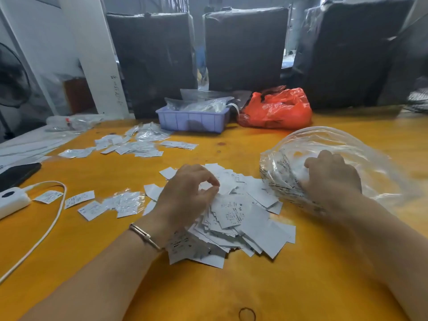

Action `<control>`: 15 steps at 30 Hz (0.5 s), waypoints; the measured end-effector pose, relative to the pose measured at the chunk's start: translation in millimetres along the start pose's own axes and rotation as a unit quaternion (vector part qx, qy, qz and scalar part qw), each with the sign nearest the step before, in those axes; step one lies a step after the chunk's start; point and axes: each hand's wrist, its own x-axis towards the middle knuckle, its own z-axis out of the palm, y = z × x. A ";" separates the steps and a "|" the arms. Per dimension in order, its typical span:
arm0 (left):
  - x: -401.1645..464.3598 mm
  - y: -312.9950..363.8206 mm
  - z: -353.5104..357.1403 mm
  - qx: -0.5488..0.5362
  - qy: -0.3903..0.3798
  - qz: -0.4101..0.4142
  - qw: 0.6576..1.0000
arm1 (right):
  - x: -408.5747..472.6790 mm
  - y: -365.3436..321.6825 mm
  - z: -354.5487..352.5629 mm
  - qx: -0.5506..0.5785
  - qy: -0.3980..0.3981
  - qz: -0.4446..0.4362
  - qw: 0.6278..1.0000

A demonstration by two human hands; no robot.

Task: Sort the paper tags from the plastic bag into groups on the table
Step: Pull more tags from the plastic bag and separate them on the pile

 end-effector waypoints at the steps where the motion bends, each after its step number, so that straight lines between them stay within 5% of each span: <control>1: -1.8 -0.7 -0.2 0.002 0.012 0.010 1.000 | 0.7 1.2 1.6 0.001 0.001 0.002 1.000; 15: -7.0 -0.7 -1.7 -0.005 0.048 0.020 0.999 | 3.2 6.5 0.2 0.152 0.174 0.000 0.973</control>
